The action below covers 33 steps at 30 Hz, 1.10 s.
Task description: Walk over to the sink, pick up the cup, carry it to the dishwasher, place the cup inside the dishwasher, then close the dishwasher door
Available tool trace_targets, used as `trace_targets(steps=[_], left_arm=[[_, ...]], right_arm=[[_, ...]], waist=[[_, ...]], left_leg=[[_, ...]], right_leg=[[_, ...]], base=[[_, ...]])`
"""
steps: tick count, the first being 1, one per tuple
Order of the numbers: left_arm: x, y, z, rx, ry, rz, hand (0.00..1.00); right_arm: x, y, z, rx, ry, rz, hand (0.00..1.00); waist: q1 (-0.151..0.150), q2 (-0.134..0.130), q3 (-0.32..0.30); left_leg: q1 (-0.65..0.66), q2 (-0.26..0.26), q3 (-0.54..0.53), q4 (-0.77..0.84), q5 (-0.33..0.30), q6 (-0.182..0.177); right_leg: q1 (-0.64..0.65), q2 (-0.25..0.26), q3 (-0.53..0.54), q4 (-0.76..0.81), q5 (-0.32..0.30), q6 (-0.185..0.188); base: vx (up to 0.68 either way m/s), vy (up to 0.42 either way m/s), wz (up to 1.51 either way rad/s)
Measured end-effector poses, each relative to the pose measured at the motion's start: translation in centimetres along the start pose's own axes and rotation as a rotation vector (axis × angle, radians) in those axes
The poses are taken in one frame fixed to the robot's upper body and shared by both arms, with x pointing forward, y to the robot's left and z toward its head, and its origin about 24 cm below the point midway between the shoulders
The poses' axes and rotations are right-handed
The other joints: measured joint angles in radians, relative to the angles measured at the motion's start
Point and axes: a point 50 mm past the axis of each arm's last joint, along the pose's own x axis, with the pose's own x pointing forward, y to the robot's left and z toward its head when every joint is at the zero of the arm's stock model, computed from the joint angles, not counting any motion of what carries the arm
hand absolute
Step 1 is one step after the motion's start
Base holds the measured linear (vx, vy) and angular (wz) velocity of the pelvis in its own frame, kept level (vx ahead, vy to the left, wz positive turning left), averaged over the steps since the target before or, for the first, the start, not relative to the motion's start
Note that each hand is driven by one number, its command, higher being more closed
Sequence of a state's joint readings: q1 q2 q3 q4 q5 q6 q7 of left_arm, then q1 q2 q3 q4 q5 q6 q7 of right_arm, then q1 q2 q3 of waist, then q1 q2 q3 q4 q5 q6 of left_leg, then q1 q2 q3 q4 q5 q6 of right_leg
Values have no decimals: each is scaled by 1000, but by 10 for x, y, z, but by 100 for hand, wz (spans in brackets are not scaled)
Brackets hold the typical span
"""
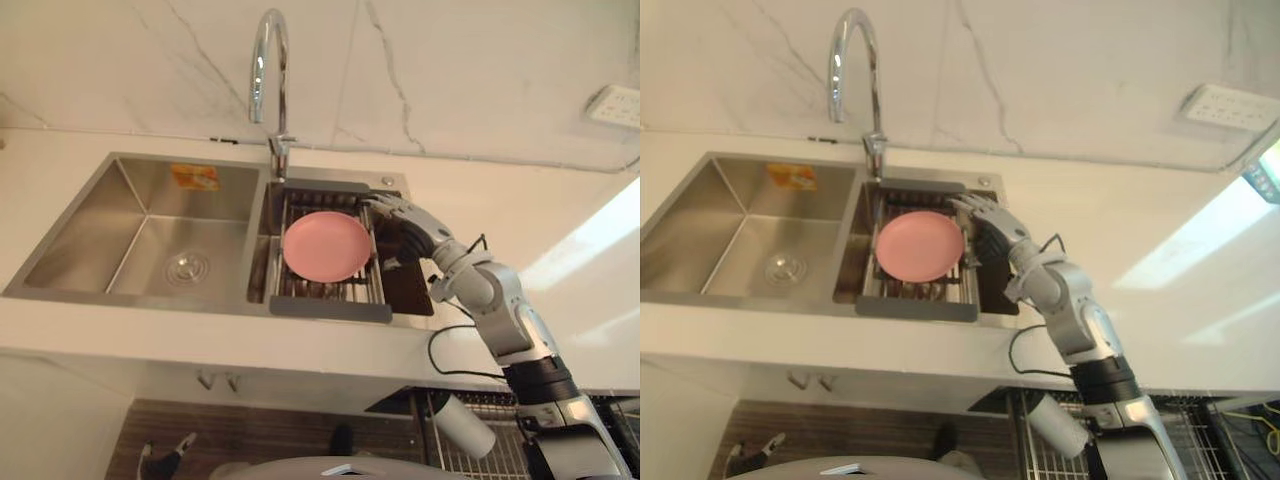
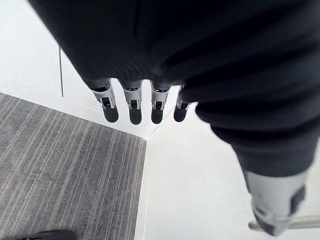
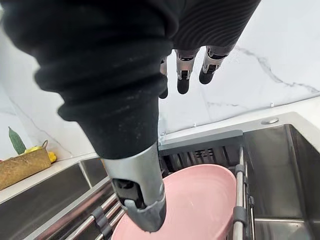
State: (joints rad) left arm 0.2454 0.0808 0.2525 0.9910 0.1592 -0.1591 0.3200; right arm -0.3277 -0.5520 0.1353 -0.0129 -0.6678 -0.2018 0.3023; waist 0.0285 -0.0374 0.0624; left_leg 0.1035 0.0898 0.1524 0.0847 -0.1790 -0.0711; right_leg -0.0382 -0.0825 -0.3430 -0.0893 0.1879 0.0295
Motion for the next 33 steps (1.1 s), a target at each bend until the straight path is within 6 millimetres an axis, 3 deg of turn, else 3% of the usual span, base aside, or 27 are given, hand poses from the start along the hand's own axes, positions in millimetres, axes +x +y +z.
trace_targets(steps=[5, 12, 33], left_arm=[[1, 1, 1, 0, -3, 3, 0], [3, 6, 4, 4, -16, 16, 0], [3, 7, 7, 0, -35, 18, 0]], right_arm=[[9, 11, 4, -118, -20, 69, 0], [11, 30, -2, -147, 7, 160, 0], [12, 53, -11, -202, 40, 213, 0]], waist=[[5, 0, 8], [18, -6, 13], [27, -18, 40]], left_leg=[[-3, -5, -16, 0, 1, 1], [-7, -10, -31, 0, 5, 6], [-12, -16, -61, -1, 11, 9]], right_leg=[[1, 0, -8, 0, -1, 2], [4, -5, -24, 0, -2, 3], [17, -15, -48, 0, -3, 5]], base=[[10, 30, 5], [9, 31, 6], [-3, 14, 3]])
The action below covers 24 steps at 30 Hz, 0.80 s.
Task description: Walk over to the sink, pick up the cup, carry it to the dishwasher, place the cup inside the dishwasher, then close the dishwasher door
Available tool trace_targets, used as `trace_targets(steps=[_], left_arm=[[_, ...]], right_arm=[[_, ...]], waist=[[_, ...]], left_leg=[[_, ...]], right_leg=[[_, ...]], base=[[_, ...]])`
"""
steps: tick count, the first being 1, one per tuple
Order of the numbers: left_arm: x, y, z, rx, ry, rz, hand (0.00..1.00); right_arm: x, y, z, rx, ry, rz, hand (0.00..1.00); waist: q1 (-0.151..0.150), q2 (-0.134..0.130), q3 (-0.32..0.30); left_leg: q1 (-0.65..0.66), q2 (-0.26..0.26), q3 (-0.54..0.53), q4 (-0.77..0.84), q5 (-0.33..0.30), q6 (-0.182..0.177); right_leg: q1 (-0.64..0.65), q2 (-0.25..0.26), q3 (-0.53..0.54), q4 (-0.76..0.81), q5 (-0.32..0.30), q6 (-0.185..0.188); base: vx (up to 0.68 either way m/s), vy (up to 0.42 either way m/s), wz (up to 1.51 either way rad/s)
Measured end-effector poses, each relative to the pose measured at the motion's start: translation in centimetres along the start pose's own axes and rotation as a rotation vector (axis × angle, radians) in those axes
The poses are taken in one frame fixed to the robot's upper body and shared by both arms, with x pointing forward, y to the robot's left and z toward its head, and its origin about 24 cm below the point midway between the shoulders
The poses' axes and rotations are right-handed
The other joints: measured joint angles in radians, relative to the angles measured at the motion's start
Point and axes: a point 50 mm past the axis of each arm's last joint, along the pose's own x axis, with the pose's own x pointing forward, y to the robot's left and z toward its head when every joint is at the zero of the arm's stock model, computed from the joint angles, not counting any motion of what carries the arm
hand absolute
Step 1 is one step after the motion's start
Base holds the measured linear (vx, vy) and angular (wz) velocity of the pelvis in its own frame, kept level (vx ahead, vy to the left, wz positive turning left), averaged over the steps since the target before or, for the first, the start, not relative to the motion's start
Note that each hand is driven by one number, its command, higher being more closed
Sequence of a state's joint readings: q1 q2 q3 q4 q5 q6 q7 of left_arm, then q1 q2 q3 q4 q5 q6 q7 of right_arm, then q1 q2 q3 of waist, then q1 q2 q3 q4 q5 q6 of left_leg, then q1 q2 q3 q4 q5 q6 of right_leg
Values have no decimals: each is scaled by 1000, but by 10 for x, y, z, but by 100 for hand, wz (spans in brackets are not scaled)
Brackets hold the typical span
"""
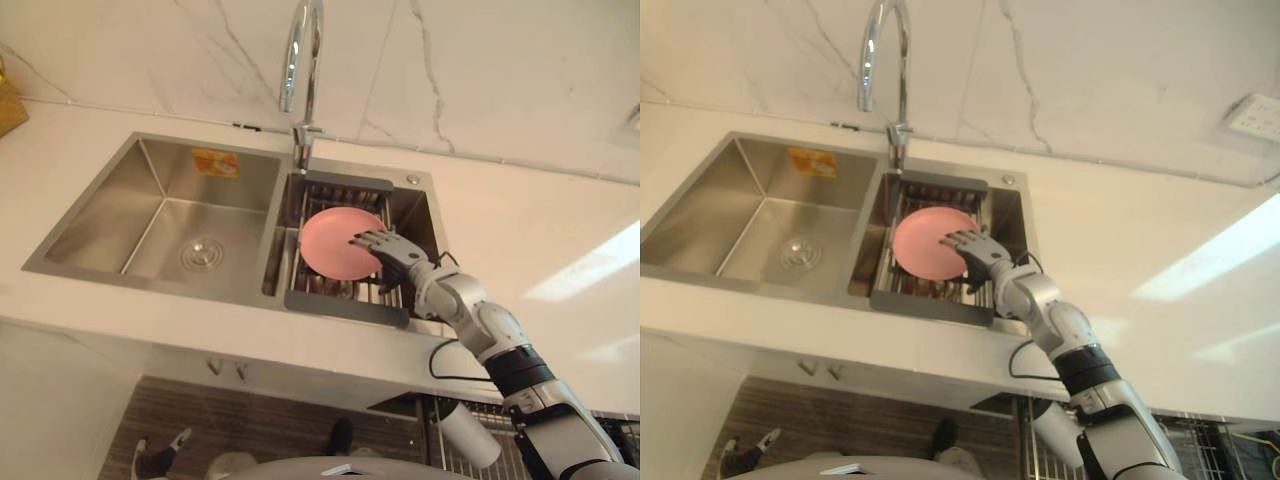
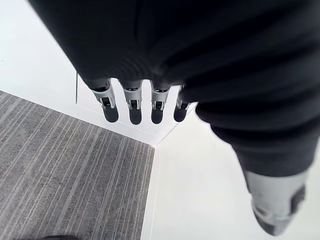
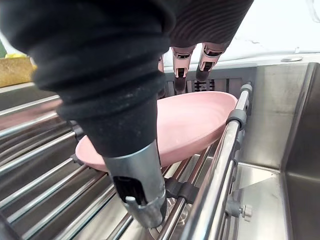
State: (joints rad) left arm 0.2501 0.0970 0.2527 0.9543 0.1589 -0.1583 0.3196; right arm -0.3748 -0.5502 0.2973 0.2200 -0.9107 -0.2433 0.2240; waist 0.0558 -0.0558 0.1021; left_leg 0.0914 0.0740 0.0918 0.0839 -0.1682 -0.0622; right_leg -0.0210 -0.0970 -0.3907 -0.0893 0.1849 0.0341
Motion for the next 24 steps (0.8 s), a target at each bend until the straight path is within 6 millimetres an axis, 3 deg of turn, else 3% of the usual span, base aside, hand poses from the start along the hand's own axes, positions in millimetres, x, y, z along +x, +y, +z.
trace_targets(steps=[14, 15, 24], left_arm=[[-1, -3, 0, 14, -4, -16, 0], [-1, -3, 0, 14, -5, -15, 0], [-2, -5, 0, 22, -8, -23, 0]], right_arm=[[7, 27, 18, -12, -55, 71, 0], [7, 30, 17, -7, -47, 79, 100], [13, 31, 8, -59, 10, -14, 100]], waist=[[12, -6, 4], [16, -7, 4], [25, -17, 4]], left_leg=[[-1, -1, -7, -1, 2, 1], [-1, -1, -8, -1, 2, 1], [1, -7, -26, -2, 9, 2]], right_leg=[[3, -1, -6, 0, -1, 1], [4, -1, -7, 0, -1, 1], [15, -7, -23, 0, -1, 1]], base=[[0, 0, 0], [0, 0, 0], [-10, 12, 5]])
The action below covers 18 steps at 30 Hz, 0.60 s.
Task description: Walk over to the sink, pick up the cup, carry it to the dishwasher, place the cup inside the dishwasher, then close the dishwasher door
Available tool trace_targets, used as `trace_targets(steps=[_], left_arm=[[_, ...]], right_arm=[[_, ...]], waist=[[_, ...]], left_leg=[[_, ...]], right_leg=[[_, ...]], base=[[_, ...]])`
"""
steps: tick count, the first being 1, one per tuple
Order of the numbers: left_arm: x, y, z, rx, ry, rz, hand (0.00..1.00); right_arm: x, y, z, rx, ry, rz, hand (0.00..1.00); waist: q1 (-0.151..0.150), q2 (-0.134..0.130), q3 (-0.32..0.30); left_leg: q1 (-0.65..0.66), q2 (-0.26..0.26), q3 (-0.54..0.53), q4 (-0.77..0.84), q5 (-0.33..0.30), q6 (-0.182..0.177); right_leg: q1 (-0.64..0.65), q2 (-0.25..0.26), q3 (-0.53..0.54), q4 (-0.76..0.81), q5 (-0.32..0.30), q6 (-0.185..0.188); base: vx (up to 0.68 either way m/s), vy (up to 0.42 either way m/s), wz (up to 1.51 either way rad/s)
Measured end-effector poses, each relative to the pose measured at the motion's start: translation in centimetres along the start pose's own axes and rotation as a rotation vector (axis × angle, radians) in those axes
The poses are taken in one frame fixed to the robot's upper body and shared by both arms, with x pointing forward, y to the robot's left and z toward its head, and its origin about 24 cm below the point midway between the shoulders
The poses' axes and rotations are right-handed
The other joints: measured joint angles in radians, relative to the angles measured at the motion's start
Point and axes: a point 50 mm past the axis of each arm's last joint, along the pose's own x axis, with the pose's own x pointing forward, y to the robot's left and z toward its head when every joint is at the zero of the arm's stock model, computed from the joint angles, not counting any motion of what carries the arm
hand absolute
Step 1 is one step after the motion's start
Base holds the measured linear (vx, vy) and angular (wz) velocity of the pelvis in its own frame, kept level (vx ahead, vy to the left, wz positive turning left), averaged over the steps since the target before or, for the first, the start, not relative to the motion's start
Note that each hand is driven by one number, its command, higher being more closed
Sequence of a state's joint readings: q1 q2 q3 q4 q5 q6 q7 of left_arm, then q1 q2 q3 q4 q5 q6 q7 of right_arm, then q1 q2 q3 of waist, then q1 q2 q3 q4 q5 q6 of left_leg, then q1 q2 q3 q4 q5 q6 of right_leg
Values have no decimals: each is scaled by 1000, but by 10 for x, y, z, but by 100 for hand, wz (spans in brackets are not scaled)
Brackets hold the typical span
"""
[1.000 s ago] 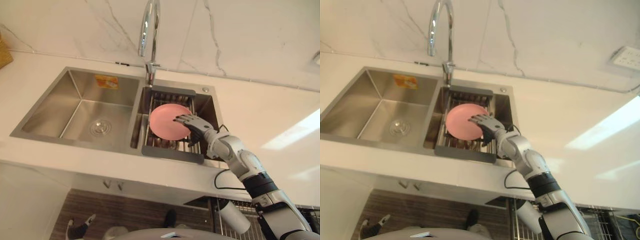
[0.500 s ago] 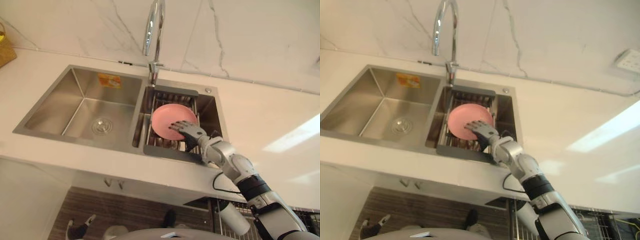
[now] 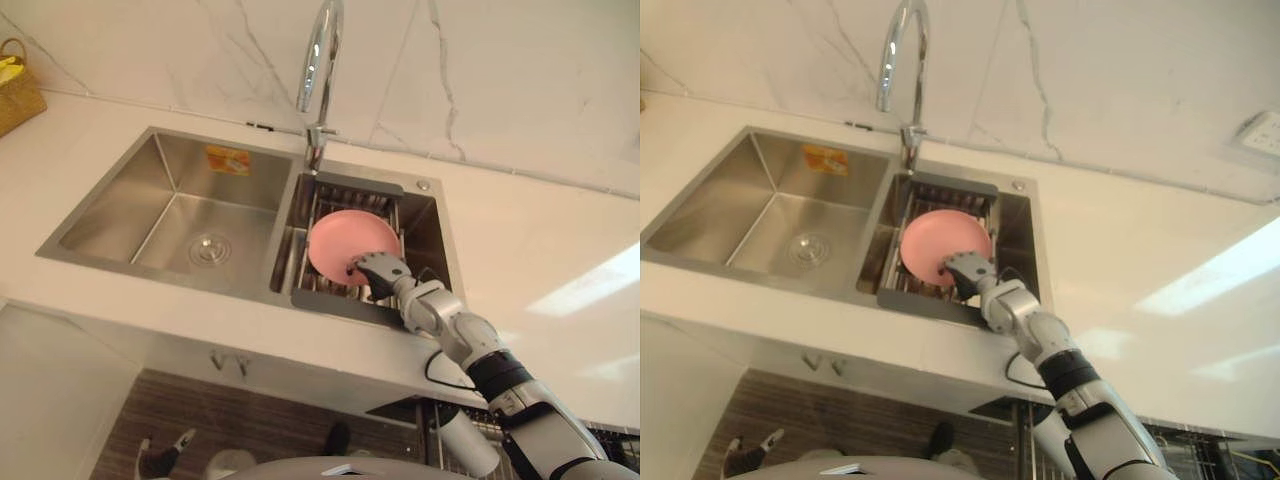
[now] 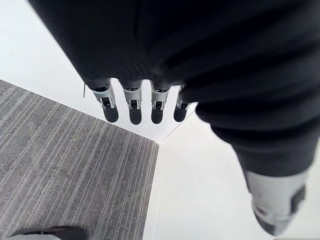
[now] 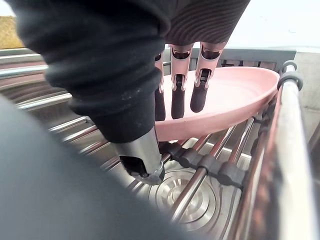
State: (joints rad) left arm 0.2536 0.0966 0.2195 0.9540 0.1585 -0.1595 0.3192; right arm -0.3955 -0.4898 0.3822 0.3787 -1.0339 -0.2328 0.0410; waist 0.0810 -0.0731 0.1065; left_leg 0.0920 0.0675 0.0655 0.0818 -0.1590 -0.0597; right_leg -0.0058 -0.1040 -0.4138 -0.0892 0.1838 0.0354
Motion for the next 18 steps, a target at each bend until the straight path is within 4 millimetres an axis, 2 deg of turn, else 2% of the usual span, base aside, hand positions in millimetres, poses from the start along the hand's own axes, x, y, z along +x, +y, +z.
trace_targets(steps=[9, 18], left_arm=[[-1, -4, 1, 17, -10, -18, 0], [-1, -3, 2, -2, -7, -14, 0]], right_arm=[[6, -2, -19, -111, 128, -74, 100], [6, -4, -21, -108, 134, -132, 100]], waist=[[23, -6, -3], [19, -3, 1]], left_leg=[[10, -8, -12, -31, 22, 2], [12, -8, -11, -31, 22, 2]], right_leg=[[4, -9, -12, 0, -1, 1], [4, -9, -11, 0, -1, 1]], base=[[-9, 13, 5], [0, 0, 0]])
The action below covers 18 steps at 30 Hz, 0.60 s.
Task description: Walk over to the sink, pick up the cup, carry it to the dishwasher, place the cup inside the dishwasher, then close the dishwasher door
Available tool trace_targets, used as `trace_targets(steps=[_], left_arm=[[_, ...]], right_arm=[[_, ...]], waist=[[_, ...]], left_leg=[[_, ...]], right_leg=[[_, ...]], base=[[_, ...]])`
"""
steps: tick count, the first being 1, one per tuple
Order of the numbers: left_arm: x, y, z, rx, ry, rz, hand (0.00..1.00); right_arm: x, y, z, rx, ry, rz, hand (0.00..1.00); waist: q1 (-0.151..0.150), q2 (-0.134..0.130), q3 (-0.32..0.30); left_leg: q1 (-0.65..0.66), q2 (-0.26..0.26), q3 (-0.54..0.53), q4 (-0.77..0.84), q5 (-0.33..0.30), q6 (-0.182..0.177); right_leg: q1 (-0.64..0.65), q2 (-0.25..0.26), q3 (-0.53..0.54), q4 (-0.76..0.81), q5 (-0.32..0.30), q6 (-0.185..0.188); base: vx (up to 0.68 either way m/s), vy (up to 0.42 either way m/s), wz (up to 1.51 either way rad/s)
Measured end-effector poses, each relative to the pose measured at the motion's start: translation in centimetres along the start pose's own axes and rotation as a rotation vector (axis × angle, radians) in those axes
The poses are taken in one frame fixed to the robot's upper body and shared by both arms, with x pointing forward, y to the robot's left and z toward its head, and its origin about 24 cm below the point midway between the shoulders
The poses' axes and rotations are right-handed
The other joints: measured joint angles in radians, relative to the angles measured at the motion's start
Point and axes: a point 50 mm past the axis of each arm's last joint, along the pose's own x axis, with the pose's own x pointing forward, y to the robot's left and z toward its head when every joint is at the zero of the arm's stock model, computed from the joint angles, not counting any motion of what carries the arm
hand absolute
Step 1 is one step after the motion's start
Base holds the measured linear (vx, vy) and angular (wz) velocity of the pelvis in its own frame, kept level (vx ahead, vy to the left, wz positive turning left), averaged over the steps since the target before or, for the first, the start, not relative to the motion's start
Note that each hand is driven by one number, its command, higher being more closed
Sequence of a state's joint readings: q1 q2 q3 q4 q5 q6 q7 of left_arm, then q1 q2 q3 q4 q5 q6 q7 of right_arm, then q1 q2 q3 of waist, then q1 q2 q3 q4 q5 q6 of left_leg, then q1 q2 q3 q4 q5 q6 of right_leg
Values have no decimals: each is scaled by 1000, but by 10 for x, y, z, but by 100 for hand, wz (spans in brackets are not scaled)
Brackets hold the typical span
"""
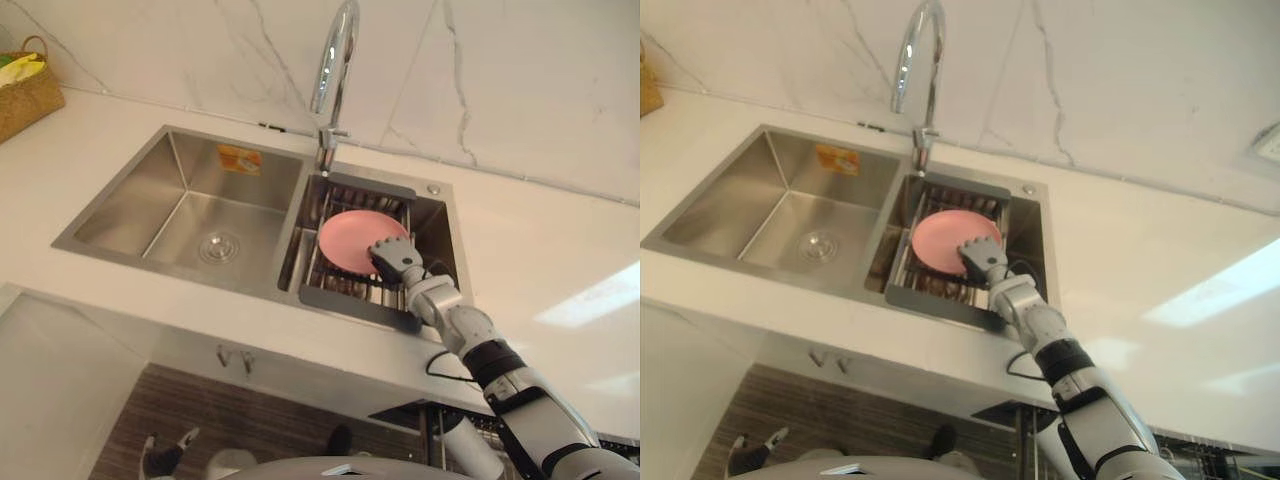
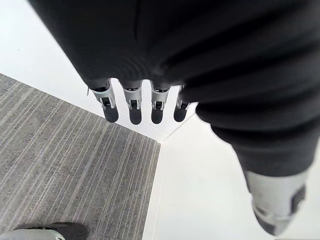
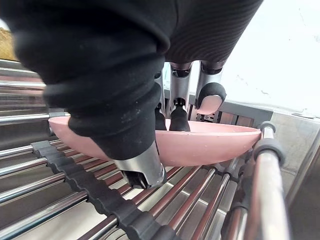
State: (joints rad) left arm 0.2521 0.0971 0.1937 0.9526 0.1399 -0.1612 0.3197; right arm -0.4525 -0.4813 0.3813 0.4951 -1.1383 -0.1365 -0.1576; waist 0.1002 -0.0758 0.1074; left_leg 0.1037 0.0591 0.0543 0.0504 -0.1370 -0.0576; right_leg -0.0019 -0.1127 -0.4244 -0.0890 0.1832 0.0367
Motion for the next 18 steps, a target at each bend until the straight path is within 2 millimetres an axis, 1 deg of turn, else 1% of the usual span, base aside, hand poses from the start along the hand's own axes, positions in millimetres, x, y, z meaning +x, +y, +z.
trace_targets(steps=[2, 5, 7, 10, 12, 15, 18], left_arm=[[0, 0, 0, -1, 0, 0, 0], [-1, 1, -2, -1, 3, 2, 0], [-1, 1, -2, -2, 4, 2, 0], [-2, 1, -4, -3, 9, 4, 0], [-2, 2, -6, -6, 16, 6, 0], [-2, 2, -5, -9, 9, 6, 0], [-2, 2, -5, -8, 9, 6, 0]], right_arm=[[0, -1, 0, 13, -9, -10, 100], [0, -7, 1, 61, -30, -68, 100], [0, -13, -3, 103, -24, -116, 100], [-1, -31, -8, 108, -42, -195, 100], [1, -42, -8, 101, -53, -260, 100], [0, -54, -12, 141, -42, -330, 100], [-1, -64, -12, 170, -46, -387, 100]], waist=[[0, 2, 3], [-4, 7, 6], [-4, 11, 8], [-8, 15, 11], [-16, 16, 12], [-17, 16, 12], [-19, 17, 13]], left_leg=[[1, 0, 1, 0, 0, 0], [2, 0, 1, 1, 0, 0], [2, 0, 1, 2, 0, 0], [3, 0, 2, 2, 0, 0], [3, 1, 2, 2, 0, 0], [3, 1, 4, 3, -1, 0], [4, 2, 5, 5, -2, 0]], right_leg=[[0, 0, 1, 0, 0, 0], [0, 1, 1, 0, 0, 0], [0, 1, 2, 0, 0, 0], [0, 1, 2, 0, 0, 0], [0, 2, 3, 0, 0, 0], [0, 2, 4, 0, 0, 0], [0, 2, 5, 0, 0, 0]], base=[[0, 0, 0], [0, 0, 0], [0, 0, 0], [0, 0, 0], [0, 0, 0], [0, 0, 0], [0, 0, 0]])
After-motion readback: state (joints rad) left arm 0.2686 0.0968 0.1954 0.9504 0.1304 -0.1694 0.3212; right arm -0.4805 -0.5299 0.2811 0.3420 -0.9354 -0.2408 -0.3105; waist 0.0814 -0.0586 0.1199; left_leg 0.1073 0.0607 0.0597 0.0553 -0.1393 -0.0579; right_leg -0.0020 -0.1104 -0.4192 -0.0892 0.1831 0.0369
